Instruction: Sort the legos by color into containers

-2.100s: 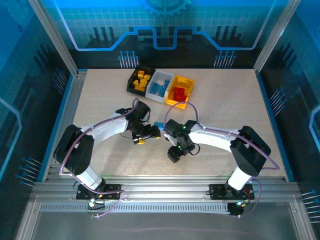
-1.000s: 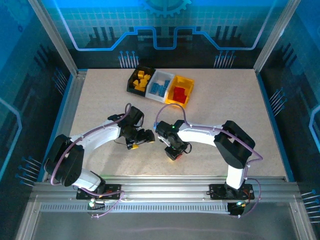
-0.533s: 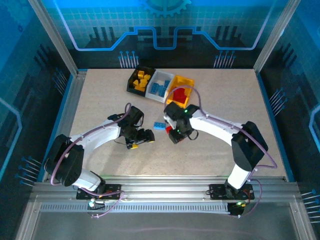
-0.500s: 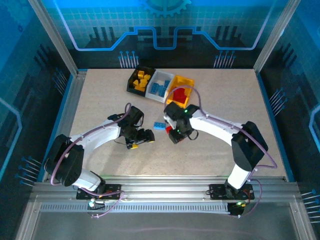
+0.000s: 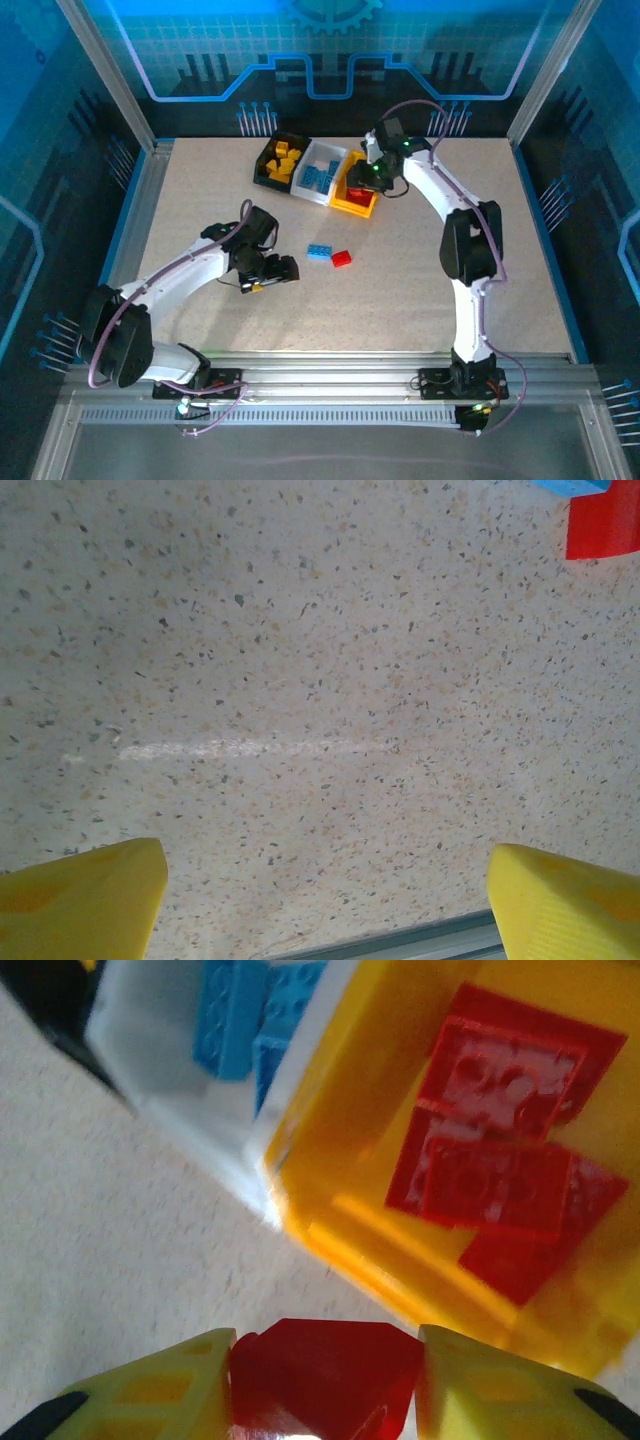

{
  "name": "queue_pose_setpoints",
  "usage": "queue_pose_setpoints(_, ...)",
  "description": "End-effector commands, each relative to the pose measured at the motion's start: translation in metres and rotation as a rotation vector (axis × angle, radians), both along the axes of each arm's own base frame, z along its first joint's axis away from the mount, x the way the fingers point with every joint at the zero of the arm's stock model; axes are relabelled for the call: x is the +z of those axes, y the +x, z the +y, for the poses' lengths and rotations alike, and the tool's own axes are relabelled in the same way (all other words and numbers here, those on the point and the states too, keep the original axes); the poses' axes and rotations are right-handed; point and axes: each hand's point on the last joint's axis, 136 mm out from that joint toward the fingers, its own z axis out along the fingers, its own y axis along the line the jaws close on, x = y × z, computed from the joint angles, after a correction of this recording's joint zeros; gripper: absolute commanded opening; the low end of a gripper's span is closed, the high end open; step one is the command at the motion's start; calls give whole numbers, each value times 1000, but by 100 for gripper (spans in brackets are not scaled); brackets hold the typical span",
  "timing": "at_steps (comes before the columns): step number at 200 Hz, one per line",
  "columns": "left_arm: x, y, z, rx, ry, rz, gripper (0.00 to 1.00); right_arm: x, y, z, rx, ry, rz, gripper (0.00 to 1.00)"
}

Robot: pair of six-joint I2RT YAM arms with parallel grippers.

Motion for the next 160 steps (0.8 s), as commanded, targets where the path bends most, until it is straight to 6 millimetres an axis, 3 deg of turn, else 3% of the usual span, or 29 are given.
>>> queue_pose_setpoints(1, 11, 7, 5, -60, 45, -28, 85, -4, 13, -2, -47, 36, 52, 46)
queue_pose_setpoints(18, 15, 17, 1, -94, 53, -34, 85, -8, 22, -4, -55, 28, 52, 49)
queue_pose_setpoints(32, 18, 26, -4, -119, 58, -40, 87, 1, 27, -6, -62, 32, 35, 56)
queue_pose_setpoints(35, 19, 28, -5, -124, 59, -43, 88, -9, 28, -6, -62, 28, 53, 58)
queue_pose_setpoints(42, 20, 33, -7, -133, 59, -48, 88, -8, 29, -7, -63, 33, 56, 60)
queue_pose_setpoints(65, 24, 49, -18, -169, 50, -63, 92, 2, 27, -8, -59, 43, 44, 65)
queue_pose_setpoints(70, 26, 53, -19, -174, 50, -69, 94, 20, 25, -10, -57, 52, 16, 66)
queue_pose_setpoints(83, 26, 61, -25, -187, 48, -74, 96, 33, 19, -13, -52, 52, -1, 67)
queue_pose_setpoints(119, 16, 80, -47, -246, 52, -70, 99, 70, -21, -25, -39, 58, -47, 68)
queue_pose_setpoints(160, -11, 103, -64, -291, 103, -40, 99, 71, -95, -42, -17, 64, -18, 68)
